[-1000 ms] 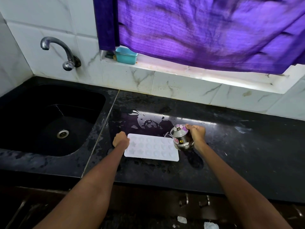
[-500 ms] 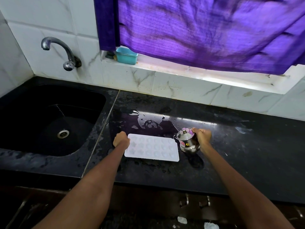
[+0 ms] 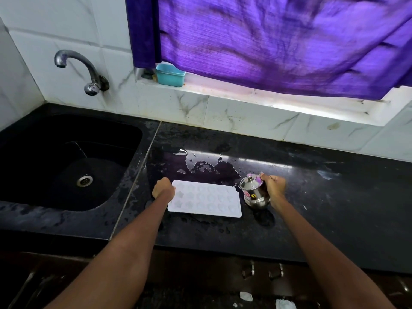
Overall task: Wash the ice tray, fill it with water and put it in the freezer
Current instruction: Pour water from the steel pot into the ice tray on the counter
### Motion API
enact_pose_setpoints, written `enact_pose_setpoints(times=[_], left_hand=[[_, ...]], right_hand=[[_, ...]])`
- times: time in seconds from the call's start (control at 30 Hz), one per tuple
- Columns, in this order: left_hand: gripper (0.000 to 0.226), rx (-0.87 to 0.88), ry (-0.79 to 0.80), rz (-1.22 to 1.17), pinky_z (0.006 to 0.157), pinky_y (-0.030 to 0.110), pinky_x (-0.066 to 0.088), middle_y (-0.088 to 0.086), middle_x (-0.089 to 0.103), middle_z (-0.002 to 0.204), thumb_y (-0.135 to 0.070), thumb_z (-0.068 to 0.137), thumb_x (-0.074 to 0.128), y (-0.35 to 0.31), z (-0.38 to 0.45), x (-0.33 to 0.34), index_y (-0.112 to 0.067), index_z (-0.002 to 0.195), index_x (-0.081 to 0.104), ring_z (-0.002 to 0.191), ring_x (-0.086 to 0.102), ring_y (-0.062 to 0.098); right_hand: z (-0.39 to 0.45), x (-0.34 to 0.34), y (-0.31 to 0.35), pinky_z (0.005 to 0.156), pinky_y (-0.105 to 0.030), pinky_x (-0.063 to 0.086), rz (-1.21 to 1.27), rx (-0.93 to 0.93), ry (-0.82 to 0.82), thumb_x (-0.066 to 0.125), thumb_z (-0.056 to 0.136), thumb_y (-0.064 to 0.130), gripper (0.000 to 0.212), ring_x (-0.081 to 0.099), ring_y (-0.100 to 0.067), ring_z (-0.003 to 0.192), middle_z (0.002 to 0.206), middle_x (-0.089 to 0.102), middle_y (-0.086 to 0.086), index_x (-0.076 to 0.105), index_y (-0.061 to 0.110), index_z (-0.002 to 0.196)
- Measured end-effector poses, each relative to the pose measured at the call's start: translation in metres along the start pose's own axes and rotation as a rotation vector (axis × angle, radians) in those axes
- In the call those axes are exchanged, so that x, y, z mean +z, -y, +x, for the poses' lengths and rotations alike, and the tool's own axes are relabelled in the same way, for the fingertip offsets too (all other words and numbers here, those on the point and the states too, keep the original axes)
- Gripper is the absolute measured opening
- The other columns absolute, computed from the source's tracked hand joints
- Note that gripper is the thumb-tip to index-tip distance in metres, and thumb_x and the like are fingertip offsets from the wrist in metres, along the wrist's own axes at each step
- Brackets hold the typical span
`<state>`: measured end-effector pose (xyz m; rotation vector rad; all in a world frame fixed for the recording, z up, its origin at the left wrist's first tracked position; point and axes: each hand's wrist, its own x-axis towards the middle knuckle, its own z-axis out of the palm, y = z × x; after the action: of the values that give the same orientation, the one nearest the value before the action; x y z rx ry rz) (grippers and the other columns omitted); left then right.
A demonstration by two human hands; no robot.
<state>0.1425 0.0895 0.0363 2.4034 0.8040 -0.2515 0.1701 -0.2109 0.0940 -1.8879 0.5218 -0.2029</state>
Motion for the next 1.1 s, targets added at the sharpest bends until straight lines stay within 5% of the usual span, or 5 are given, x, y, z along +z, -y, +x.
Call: enact_pose_setpoints(times=[0.4, 0.8, 1.1], left_hand=[[0.036, -0.016, 0.01, -0.021, 0.095, 0.038, 0.048, 0.017, 0.059, 0.128, -0.02, 0.092, 0.06, 0.0, -0.001, -0.001, -0.002, 0.123, 0.057, 0.119, 0.057, 0.033], [0.033, -0.012, 0.018, -0.028, 0.094, 0.038, 0.049, 0.017, 0.06, 0.126, -0.02, 0.092, 0.06, 0.001, 0.001, 0.0, -0.002, 0.12, 0.059, 0.117, 0.058, 0.033], [0.036, -0.01, 0.011, -0.028, 0.095, 0.037, 0.047, 0.017, 0.057, 0.13, -0.02, 0.093, 0.059, -0.001, 0.001, 0.0, -0.002, 0.123, 0.056, 0.121, 0.056, 0.033]], right_hand=[[0.0, 0.003, -0.001, 0.032, -0.009, 0.033, -0.033, -0.018, 0.018, 0.063, 0.083, 0.011, 0.034, 0.045, -0.013, 0.049, 0.053, 0.05, -0.004, 0.05, 0.01, 0.052], [0.008, 0.004, -0.007, 0.049, -0.026, 0.037, -0.032, -0.005, 0.024, 0.064, 0.082, 0.012, 0.033, 0.046, -0.016, 0.051, 0.054, 0.05, -0.006, 0.051, 0.01, 0.052], [0.009, 0.003, -0.008, 0.042, -0.02, 0.035, -0.029, -0.038, 0.029, 0.063, 0.083, 0.011, 0.037, 0.042, -0.014, 0.049, 0.052, 0.047, -0.005, 0.047, 0.01, 0.049]])
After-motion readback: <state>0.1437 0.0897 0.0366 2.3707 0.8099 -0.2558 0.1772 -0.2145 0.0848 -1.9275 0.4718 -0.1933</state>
